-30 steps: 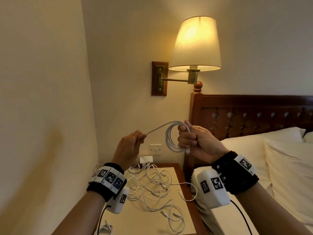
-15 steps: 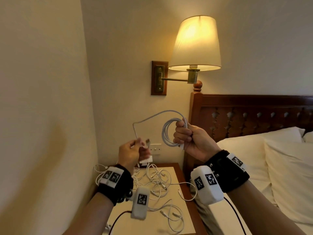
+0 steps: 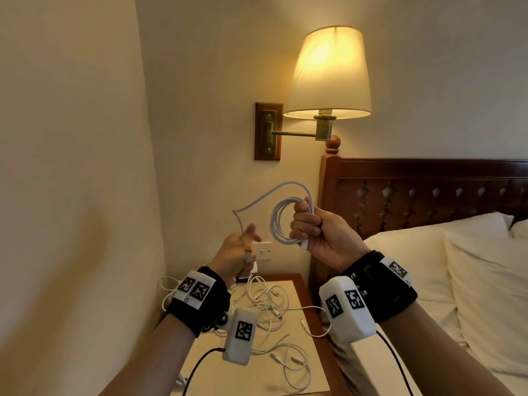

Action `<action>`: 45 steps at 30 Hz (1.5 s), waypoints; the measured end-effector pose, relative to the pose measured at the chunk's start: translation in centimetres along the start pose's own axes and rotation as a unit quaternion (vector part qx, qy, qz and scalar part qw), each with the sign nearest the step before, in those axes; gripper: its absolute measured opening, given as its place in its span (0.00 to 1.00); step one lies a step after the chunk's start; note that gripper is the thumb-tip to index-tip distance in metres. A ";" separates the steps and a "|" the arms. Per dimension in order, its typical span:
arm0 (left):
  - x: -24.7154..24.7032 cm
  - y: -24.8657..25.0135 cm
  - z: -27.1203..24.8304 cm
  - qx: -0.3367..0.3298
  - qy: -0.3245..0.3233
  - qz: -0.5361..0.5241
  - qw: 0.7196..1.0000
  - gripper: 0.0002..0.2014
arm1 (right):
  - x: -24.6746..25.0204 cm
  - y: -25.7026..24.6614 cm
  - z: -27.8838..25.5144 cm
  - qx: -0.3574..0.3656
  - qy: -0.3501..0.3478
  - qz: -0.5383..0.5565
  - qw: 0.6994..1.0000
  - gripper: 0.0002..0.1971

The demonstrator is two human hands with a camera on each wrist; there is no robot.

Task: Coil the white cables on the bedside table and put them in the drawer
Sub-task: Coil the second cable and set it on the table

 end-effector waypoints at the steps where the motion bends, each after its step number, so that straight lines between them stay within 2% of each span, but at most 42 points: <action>1: -0.1 -1.4 0.2 0.045 -0.010 0.031 0.998 0.20 | 0.2 -0.4 0.0 0.006 0.011 -0.001 1.000 0.15; 3: 0.1 -4.2 0.3 0.106 -0.007 0.037 0.994 0.20 | 0.5 -1.2 -0.1 0.020 0.038 -0.003 0.999 0.13; 7: 2.4 -9.2 0.4 0.152 0.030 -0.143 0.978 0.20 | 1.2 -3.0 -0.5 0.029 0.078 -0.020 0.996 0.18; 9: 4.0 -10.7 0.8 0.161 0.065 -0.178 0.969 0.20 | 1.6 -3.2 -0.9 0.016 0.087 -0.032 0.996 0.19; 10: 4.9 -11.1 1.0 0.157 0.097 -0.138 0.973 0.19 | 1.7 -3.0 -1.1 0.006 0.087 -0.035 0.996 0.18; 12: 6.1 -10.7 1.2 0.130 0.155 0.022 0.979 0.20 | 1.9 -2.6 -1.2 0.001 0.088 -0.033 0.996 0.18; 15: 5.7 -9.0 1.0 0.014 0.155 0.153 0.976 0.11 | 1.4 -3.0 -1.3 0.020 0.080 -0.013 0.996 0.17; 17: 6.1 -8.6 0.7 -0.057 0.184 0.246 0.950 0.13 | 0.7 -3.2 -1.3 0.013 0.068 -0.015 0.997 0.15; 19: 6.6 -8.8 0.8 -0.074 0.211 0.319 0.921 0.13 | 0.3 -2.6 -1.3 -0.005 0.060 -0.030 0.998 0.14; 21: 5.4 -8.8 1.4 -0.044 0.154 0.413 0.897 0.13 | 0.3 -2.0 -1.0 0.004 0.067 -0.048 0.997 0.15; 22: 3.9 -8.5 1.5 -0.043 0.084 0.476 0.875 0.12 | 0.4 -2.1 -0.8 0.022 0.071 -0.071 0.995 0.16; 24: -0.3 -6.8 -0.1 -0.079 -0.099 0.567 0.814 0.13 | 0.3 -2.5 -0.3 0.063 0.076 -0.150 0.984 0.16; 25: -2.0 -5.4 -1.5 -0.115 -0.172 0.579 0.789 0.15 | 0.3 -2.8 -0.1 0.081 0.078 -0.205 0.972 0.15; 26: -3.3 -3.6 -3.0 -0.156 -0.214 0.577 0.773 0.17 | 0.3 -3.0 0.0 0.097 0.080 -0.270 0.955 0.15; 28: -4.3 0.1 -5.2 -0.204 -0.257 0.532 0.780 0.18 | 0.2 -3.0 0.0 0.116 0.074 -0.379 0.915 0.16; 31: -4.4 4.4 -7.3 -0.249 -0.294 0.400 0.832 0.17 | 0.3 -1.8 -0.2 0.086 0.044 -0.423 0.901 0.16; 34: -2.7 6.6 -6.8 -0.277 -0.245 0.268 0.889 0.16 | 0.0 -0.6 -0.4 0.035 0.007 -0.432 0.901 0.16; 36: -1.0 7.4 -5.8 -0.321 -0.169 0.265 0.893 0.16 | -0.2 -0.1 -0.5 0.012 -0.022 -0.423 0.906 0.17; 38: 0.4 7.9 -4.9 -0.374 -0.091 0.318 0.866 0.14 | -0.4 0.1 -0.6 -0.005 -0.031 -0.413 0.910 0.16; 40: 1.4 7.6 -4.0 -0.410 -0.023 0.397 0.821 0.16 | -0.3 -0.1 -0.5 -0.009 -0.017 -0.435 0.900 0.15; 43: 2.2 6.2 -3.0 -0.454 0.069 0.519 0.721 0.24 | 0.0 -0.2 -0.4 -0.014 0.017 -0.460 0.887 0.16; 45: 2.2 5.6 -2.9 -0.483 0.115 0.559 0.664 0.20 | 0.3 0.0 -0.3 -0.023 0.029 -0.447 0.894 0.16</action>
Point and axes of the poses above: each hand's wrist, its own z-axis towards the middle knuckle, its own x-axis out of the back of the hand, y = z × x, the point moved 7 cm from there along z, towards the middle knuckle, and after that the axes turned 12 degrees about z, right-handed, at the moved point
